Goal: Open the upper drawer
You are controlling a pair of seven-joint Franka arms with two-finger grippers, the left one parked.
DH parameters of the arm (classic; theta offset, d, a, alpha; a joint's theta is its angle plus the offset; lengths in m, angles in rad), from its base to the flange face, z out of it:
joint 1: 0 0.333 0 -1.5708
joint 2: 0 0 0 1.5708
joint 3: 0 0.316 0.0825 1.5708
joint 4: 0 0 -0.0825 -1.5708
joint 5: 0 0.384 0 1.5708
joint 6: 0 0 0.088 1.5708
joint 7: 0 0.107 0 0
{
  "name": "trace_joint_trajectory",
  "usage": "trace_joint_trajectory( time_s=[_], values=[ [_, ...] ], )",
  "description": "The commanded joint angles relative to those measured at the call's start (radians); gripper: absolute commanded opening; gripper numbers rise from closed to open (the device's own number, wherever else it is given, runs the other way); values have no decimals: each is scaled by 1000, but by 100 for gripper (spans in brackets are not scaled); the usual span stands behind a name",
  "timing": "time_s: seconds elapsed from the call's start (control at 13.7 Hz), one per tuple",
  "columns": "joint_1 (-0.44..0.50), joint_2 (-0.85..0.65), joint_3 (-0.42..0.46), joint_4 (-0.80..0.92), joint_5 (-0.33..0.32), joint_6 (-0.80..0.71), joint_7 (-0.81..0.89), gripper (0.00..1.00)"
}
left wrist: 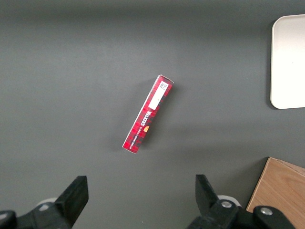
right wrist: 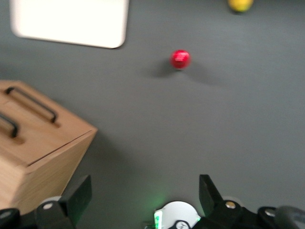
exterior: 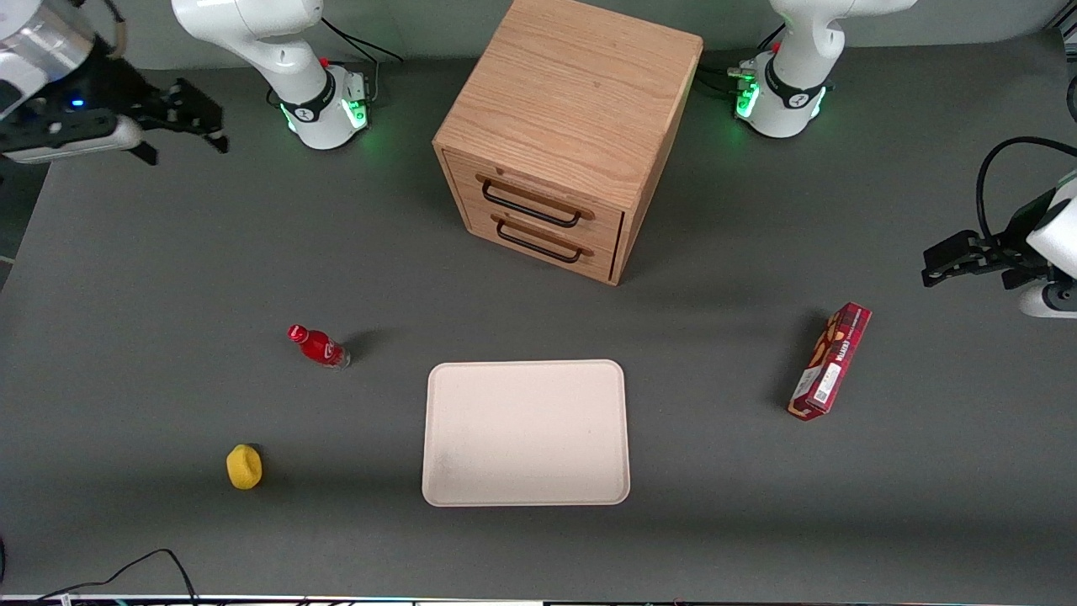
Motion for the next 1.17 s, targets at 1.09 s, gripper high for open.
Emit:
trace_joint_trajectory(
  time_s=[1.09],
  values=[
    [32, 666, 485, 207, 139, 346, -375, 100]
  ],
)
